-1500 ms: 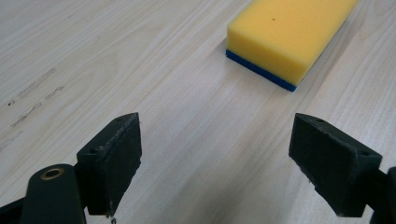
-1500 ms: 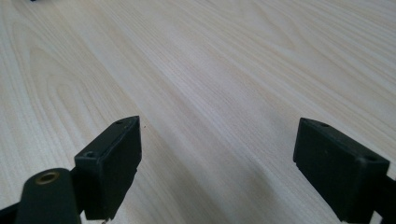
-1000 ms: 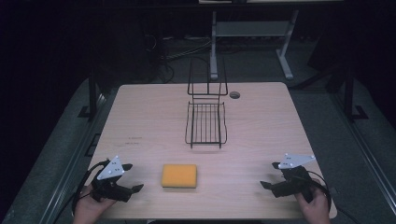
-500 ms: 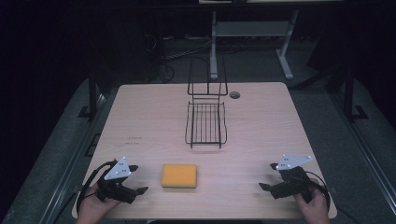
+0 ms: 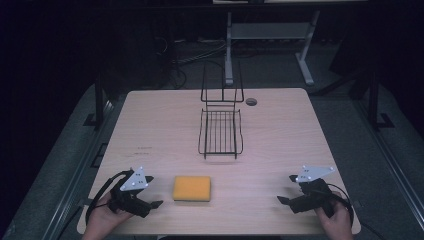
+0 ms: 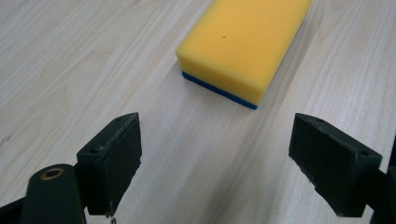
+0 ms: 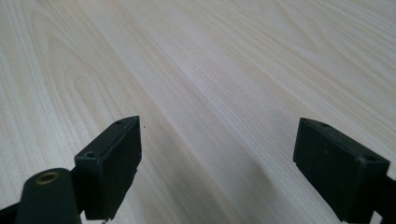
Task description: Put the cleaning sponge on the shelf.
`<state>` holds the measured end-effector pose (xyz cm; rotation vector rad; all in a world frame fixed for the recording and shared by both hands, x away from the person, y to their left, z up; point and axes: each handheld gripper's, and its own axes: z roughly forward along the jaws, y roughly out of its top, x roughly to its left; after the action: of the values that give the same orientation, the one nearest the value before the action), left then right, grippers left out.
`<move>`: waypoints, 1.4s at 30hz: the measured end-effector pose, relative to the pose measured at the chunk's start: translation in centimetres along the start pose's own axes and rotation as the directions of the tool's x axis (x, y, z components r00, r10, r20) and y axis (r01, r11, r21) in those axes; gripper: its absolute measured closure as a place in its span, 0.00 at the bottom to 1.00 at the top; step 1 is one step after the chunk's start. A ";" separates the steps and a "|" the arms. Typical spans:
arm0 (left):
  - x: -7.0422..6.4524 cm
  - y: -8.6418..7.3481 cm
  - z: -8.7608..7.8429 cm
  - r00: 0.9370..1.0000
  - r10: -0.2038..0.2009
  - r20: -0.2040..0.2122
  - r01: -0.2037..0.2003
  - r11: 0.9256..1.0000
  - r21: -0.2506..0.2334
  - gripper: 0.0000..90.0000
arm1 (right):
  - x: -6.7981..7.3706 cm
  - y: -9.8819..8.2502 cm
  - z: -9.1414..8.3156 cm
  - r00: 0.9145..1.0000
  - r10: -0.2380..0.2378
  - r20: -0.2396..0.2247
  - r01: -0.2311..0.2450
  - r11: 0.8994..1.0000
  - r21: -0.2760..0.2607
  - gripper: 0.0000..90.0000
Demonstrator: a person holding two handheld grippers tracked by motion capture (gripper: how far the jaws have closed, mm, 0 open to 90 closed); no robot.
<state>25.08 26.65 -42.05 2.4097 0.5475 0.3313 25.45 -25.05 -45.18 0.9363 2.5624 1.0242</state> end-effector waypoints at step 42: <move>-0.3 6.2 2.1 0.982 0.171 0.085 -0.178 0.980 0.083 0.18 | 0.7 0.3 0.2 0.999 -0.038 -0.030 0.038 0.999 -0.003 0.17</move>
<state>27.43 20.97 -39.75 2.5536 0.3225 0.2918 25.18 -24.35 -45.06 0.8745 2.5919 1.0389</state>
